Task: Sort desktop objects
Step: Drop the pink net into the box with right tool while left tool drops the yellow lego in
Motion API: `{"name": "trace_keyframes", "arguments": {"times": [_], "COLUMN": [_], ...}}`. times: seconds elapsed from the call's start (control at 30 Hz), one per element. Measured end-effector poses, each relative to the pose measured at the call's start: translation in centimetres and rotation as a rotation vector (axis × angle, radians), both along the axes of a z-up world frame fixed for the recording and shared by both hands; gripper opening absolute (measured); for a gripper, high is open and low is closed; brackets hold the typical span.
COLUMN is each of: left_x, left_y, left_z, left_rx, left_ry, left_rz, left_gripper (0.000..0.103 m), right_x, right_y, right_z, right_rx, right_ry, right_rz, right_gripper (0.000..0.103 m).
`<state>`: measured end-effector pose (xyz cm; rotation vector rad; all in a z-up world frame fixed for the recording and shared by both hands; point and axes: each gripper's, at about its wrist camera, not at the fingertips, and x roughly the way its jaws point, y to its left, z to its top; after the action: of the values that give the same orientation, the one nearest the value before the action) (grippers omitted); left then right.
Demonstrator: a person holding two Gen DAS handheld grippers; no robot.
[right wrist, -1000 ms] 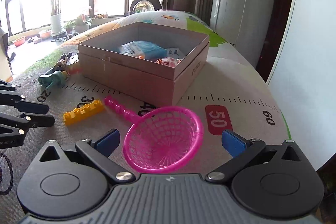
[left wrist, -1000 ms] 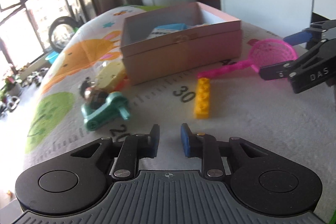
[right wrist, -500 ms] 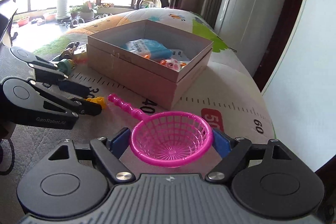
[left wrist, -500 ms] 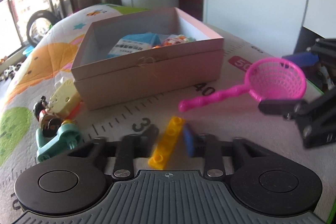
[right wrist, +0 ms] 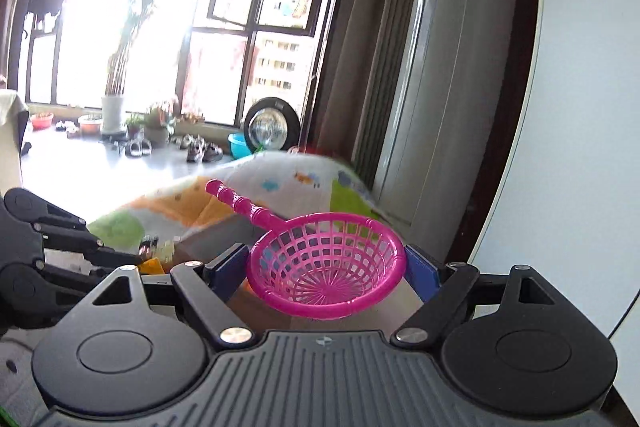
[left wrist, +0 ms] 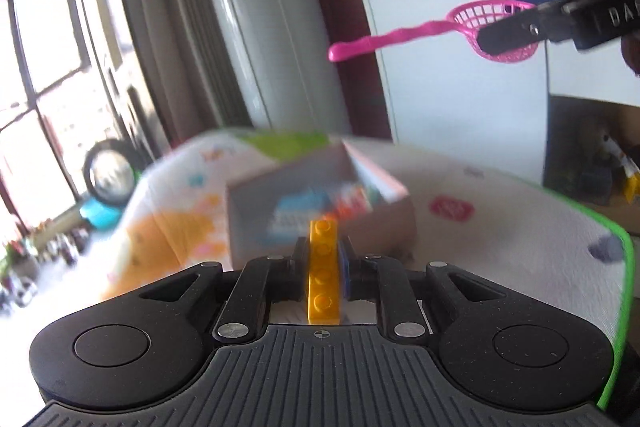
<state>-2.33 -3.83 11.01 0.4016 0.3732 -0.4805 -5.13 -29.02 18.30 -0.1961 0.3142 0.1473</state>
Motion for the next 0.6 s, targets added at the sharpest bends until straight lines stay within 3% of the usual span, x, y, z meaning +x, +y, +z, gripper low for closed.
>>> {"name": "trace_keyframes", "arguments": {"times": [0.17,0.23,0.3,0.33,0.47,0.6], "left_x": [6.5,9.7,11.9,12.2,10.2,8.1], "left_y": [-2.3,-3.2,-3.1,-2.5,1.3,4.6], "left_z": [1.9,1.5,0.8,0.4,-2.2,-5.1], "left_rx": [-0.048,-0.072,-0.096,-0.112,-0.154,-0.188], "left_ry": [-0.086,-0.073,-0.016,0.012,0.087,0.203], "left_rz": [0.018,0.015,0.070,0.087,0.140,0.185], "left_gripper": [0.019,0.028,0.050,0.053,0.082,0.088], "right_x": [4.0,6.8,9.5,10.9,15.6,21.0], "right_y": [-0.3,0.0,0.2,0.3,0.7,2.7], "right_z": [2.9,3.1,2.7,2.2,-0.7,-4.3], "right_rx": [0.051,0.077,0.101,0.109,0.105,0.057], "right_ry": [-0.056,-0.036,0.006,0.027,0.119,0.205], "right_rz": [-0.015,-0.019,-0.026,-0.032,-0.045,-0.037], "right_gripper": [0.084,0.084,0.084,0.084,0.084,0.084]}}
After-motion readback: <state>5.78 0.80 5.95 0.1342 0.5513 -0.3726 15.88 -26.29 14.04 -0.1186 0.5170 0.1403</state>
